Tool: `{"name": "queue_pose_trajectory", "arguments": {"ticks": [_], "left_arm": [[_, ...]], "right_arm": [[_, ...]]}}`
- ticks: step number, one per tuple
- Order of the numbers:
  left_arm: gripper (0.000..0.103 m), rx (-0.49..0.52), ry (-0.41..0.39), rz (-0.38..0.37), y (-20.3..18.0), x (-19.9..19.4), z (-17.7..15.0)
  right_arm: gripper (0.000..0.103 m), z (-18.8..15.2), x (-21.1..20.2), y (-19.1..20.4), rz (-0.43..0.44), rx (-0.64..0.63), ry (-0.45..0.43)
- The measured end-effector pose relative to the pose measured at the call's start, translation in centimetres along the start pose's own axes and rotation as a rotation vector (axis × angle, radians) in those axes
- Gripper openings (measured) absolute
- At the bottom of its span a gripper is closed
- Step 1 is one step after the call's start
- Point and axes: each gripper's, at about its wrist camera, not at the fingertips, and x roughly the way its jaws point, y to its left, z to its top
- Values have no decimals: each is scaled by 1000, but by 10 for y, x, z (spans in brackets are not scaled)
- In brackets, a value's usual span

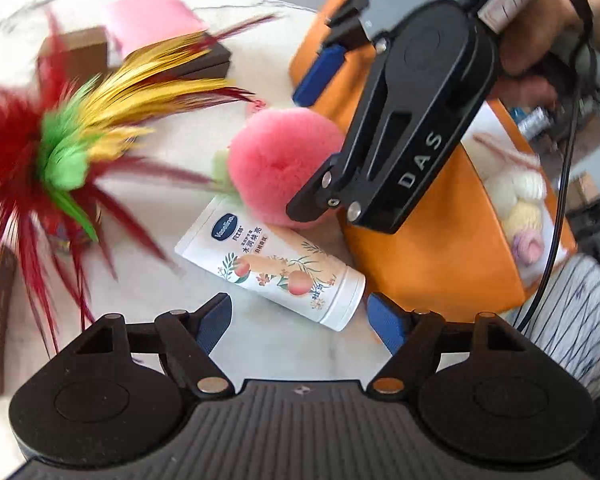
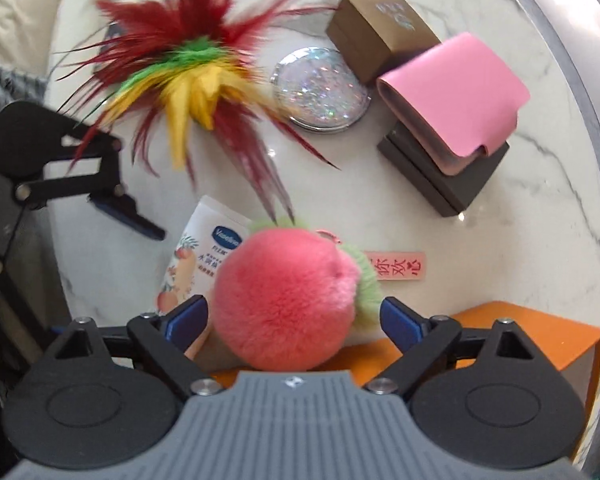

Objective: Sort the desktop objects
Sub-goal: 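Grasp the pink fluffy ball with the right tool while the left grasps the Vaseline tube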

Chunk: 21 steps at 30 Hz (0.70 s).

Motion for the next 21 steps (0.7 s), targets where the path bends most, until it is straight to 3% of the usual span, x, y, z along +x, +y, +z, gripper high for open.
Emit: {"name": "queue_pose_trajectory", "arguments": {"ticks": [4,7,13,17,21], "left_arm": [[89,-293,-26,-16,14,2,-7],[90,-445,-77,41,14,0,-7],[90,-472,-29,291,-23,14,15],[89,-535,-30,403,-34,20,24],[88,-545,-19,514,-44,26,30]], "right_arm": [[93,7,13,-15,28,208,32],[92,11,19,-20,11,285,53],[90,13,28,-7,-54,276,113],[86,12,28,-9,-44,306,103],[67,7,27,-11,-58,306,104]]}}
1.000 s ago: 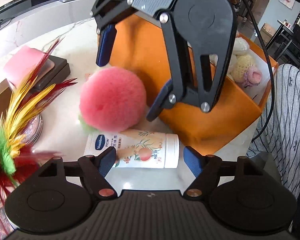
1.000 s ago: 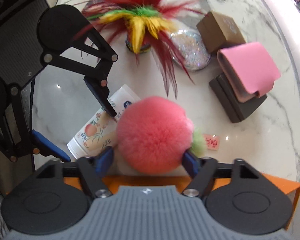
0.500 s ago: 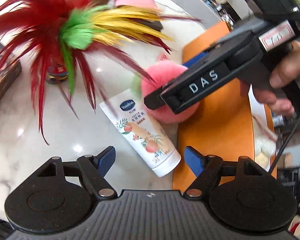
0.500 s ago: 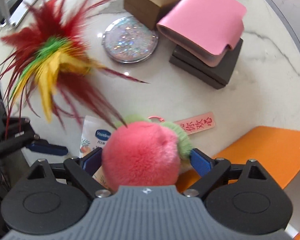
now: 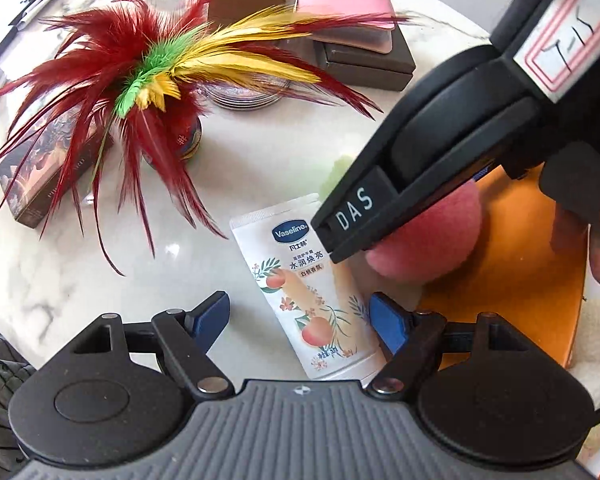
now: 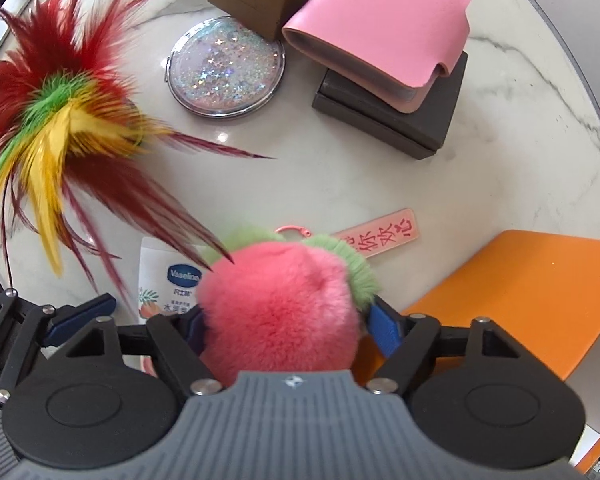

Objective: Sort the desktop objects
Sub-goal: 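Grasp the pink fluffy ball with the right tool while the left grasps the Vaseline tube, then carry the pink ball into the box with the right tool while the left lifts the tube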

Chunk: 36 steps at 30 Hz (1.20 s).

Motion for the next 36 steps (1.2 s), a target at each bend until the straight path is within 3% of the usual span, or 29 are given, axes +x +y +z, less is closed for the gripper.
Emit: {"name": "queue_pose_trajectory", "arguments": {"ticks": [3,5,7,10,15,22,25,29,31,35,36], "left_arm": [[67,58,-28,95,-13,-1,-4],[42,91,-46,133,-14,-5,-7],[32,116,-38,118,-7,-9,-7],[25,133,-15,25,13,-14,-6],[24,125,4,-94,43,-20,-2],[24,154,-4,-125,60,-29,0],[24,173,-42,-156,62,-40,2],[24,202,-92,-203,61,-61,5],[24,211,-115,-217,76,-81,-27],[24,253,-165,-254,71,-119,-47],[24,263,-176,-265,67,-129,-33]], "right_arm": [[64,-7,1,3,-5,-30,-20],[58,-12,1,2,10,-23,-33],[51,-16,1,2,27,-17,-45],[49,-21,-2,1,50,-3,-59],[47,-25,-7,1,84,19,-72],[46,-35,-25,3,157,71,-117],[46,-41,-36,6,184,78,-138],[46,-45,-72,8,252,124,-221],[46,-24,-95,1,264,133,-267],[46,-49,-132,-31,251,153,-345],[46,-54,-135,-34,243,164,-362]]}}
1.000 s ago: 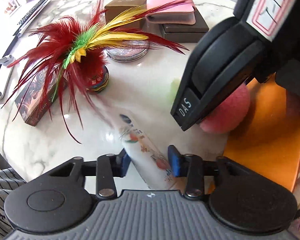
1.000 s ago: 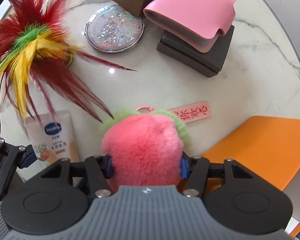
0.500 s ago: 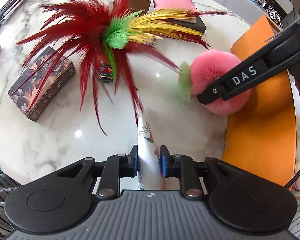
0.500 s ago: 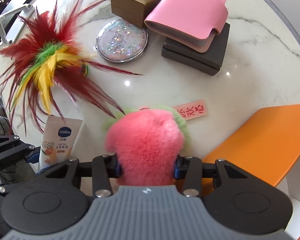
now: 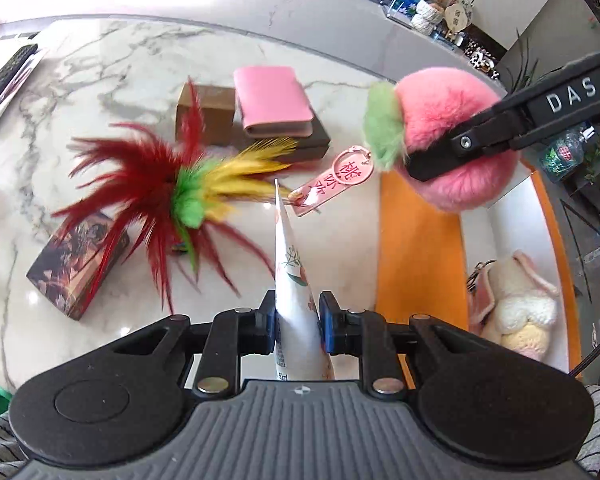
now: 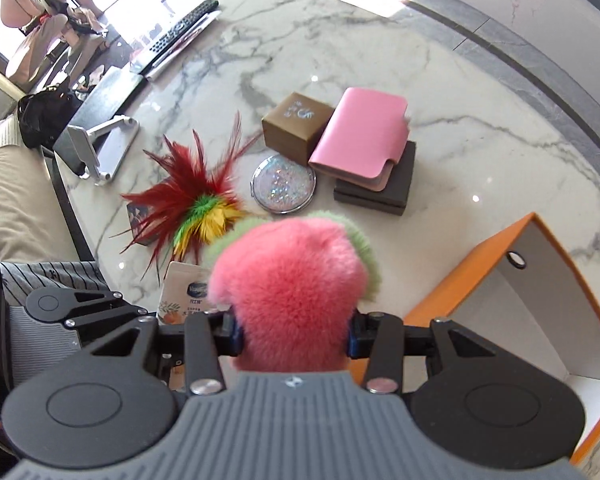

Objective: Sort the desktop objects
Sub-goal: 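Carry the pink ball into the box with the right tool while the left lifts the tube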

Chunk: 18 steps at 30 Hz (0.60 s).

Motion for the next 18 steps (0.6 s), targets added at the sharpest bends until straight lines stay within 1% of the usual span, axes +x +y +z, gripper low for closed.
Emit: {"name": "queue_pose_trajectory", "arguments": {"ticks": [1,3,5,6,7,10,13,18], "left_arm": [[24,14,-13,-11,-5,-8,16],[24,45,-34,-29,-20,-15,28],[24,85,-50,-46,-38,-11,43],[24,103,-56,-57,-59,2,53],[24,124,-60,-66,-70,12,54],[24,182,-69,-87,-89,19,70],[24,196,-74,-100,-100,46,86],[24,207,-69,-93,-109,57,93]], "right_arm": [[46,-4,-4,-1,-9,8,-18],[46,-14,-24,-10,-28,48,-64],[46,-27,-45,-24,-43,96,-109],[46,-35,-53,-31,-51,125,-130],[46,-43,-61,-38,-60,157,-150],[46,-62,-73,-59,-78,231,-180],[46,-74,-67,-82,-94,292,-178],[46,-91,-32,-103,-101,355,-118]]}}
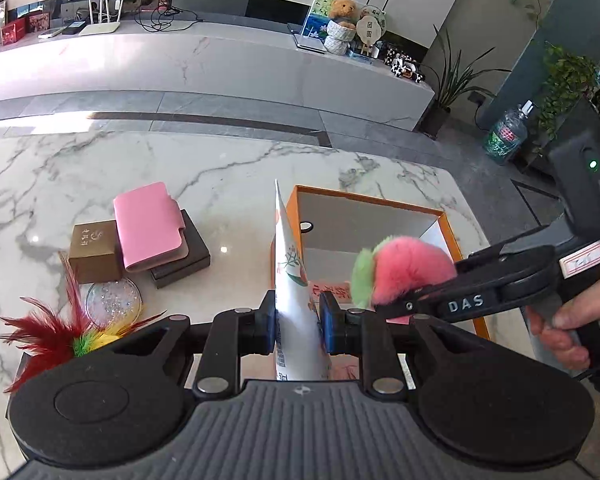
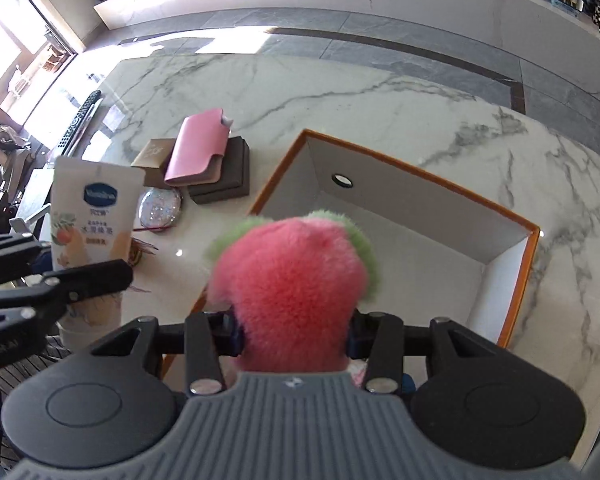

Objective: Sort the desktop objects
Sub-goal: 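Carry the pink ball into the box with the right tool while the left lifts the tube, then lower the Vaseline tube into the box and open the left tool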

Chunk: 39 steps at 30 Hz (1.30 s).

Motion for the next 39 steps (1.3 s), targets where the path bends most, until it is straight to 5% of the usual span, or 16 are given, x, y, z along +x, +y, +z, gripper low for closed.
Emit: {"name": "queue_pose_trajectory", "arguments": {"ticks": [9,18,22,25,28,39], "left_arm": [[24,18,29,10,-10,-1,0],[24,25,34,6,-4,-5,2],[24,42,39,-8,-6,-3,6],[24,47,39,-12,-6,-4,7],[24,52,41,-8,-6,-6,7],[24,71,52,-20,-22,1,11]], "right_arm": [[46,-10,70,-16,-19,112,108],[47,-23,100,-6,-85,157,117],[67,-26,106,1,-78,135,115],[87,-26,106,1,-111,120,149],[95,-26,97,-10,-80,180,151],[100,-30,13,-27,-3,199,-7]]}}
